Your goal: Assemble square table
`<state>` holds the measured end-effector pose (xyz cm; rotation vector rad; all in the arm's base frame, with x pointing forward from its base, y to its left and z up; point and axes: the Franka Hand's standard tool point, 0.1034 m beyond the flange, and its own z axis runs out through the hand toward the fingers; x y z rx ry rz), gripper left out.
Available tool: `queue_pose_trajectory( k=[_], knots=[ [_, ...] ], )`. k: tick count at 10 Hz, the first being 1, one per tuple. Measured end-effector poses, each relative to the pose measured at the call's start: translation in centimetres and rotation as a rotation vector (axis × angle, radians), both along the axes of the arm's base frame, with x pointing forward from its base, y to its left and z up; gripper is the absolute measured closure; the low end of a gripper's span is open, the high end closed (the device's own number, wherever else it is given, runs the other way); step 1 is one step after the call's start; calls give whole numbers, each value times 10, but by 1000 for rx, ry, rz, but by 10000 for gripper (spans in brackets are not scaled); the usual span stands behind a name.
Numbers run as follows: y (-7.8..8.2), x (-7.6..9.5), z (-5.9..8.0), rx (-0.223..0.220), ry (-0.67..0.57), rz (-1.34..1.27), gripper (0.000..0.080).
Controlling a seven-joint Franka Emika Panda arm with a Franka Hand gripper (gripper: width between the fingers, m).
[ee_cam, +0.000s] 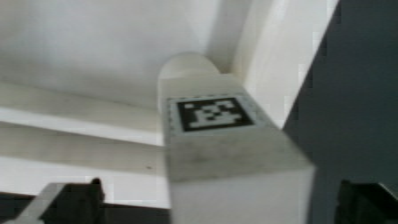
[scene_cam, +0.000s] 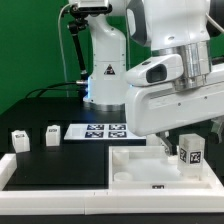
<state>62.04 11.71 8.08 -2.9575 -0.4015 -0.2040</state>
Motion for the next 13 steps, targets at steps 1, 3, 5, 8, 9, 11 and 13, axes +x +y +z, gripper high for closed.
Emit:
queue_pose_trajectory(
  k=[1,3,5,8,9,11,13],
  knots=[
    [1,0,0,1,0,2,177],
    [2,0,0,3,2,-9,358],
    [0,0,0,11,11,-67,508],
    [-7,-3,-1,53,41,-334,508],
    [-10,-4,-1,68,66,-462,508],
    [-13,-5,-2,105,143,-722,508],
    [-12,1,1,133,254,-969,508]
  ],
)
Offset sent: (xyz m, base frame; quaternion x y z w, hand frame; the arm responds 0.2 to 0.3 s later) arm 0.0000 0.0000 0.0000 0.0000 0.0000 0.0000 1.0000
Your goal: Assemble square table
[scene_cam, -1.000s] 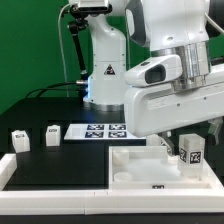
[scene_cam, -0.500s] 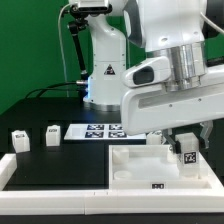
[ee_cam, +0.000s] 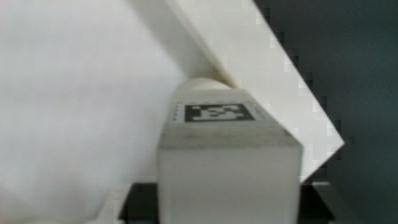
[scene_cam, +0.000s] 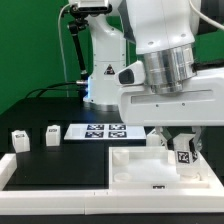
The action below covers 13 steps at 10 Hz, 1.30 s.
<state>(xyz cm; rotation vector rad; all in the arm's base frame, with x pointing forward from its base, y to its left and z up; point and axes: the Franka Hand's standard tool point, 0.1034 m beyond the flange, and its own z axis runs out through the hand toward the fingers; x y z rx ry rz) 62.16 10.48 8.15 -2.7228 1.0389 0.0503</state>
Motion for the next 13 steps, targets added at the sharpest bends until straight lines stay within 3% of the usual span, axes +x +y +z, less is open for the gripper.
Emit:
queue_pose_trajectory(
  k=[5,8,10,11,13],
  knots=[
    [7,5,-4,27,98,-523,507],
    [8,4,-5,18,82,-447,507],
    [20,4,-1,-63,0,-27,218],
    [21,4,-2,-42,-1,-38,171],
    [20,4,-2,-53,-39,144,154]
  ],
)
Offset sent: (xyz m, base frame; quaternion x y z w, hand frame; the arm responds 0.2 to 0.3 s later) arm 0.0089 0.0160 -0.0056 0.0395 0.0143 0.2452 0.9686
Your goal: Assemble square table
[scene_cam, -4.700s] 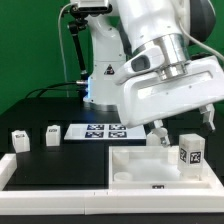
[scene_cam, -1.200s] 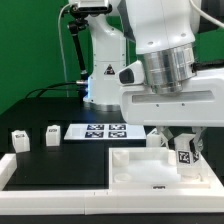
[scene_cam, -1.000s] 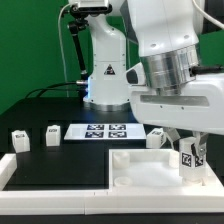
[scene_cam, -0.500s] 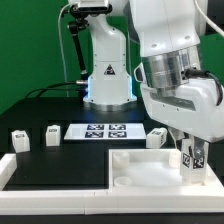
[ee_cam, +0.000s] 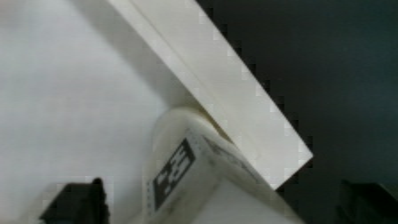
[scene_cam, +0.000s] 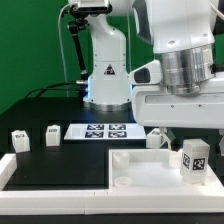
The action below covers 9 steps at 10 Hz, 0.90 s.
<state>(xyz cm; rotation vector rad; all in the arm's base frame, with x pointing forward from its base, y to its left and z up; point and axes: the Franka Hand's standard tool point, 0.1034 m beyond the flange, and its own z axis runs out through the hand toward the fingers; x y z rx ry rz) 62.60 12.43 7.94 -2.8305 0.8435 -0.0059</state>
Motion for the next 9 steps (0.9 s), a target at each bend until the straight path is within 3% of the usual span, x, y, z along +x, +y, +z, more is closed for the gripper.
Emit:
queue_pose_trajectory(
  k=[3,5,7,9],
  knots=[
    [-3,3,-1,-52,-83,470,150],
    [-1,3,-2,-47,-89,492,182],
    [0,3,-2,-36,-77,417,454],
    [-2,3,-3,-20,-44,227,486]
  ],
)
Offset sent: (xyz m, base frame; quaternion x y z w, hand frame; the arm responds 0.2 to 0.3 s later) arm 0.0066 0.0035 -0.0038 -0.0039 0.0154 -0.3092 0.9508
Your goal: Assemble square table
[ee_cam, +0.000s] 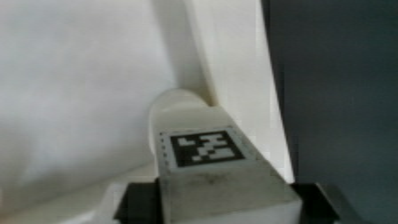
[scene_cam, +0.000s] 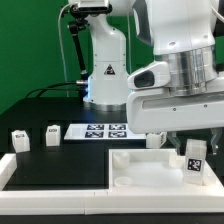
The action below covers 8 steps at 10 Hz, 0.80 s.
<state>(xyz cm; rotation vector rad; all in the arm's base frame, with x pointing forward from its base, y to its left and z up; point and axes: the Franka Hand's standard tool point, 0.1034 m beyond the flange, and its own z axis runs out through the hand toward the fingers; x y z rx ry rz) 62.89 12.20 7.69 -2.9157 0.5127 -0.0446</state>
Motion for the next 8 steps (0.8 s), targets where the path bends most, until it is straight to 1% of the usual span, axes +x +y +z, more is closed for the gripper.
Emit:
queue_pose_trajectory(
  k=[1,2,3,4,6,8],
  knots=[
    [-1,0,0,5,10,-58,486],
    [-3,-1,-1,25,35,-212,486],
    [-3,-3,-2,37,65,-359,491],
    [-3,-4,-3,64,102,-526,491],
    [-7,-3,-4,143,162,-767,498],
    [-6,-4,-4,146,169,-765,499]
  ],
)
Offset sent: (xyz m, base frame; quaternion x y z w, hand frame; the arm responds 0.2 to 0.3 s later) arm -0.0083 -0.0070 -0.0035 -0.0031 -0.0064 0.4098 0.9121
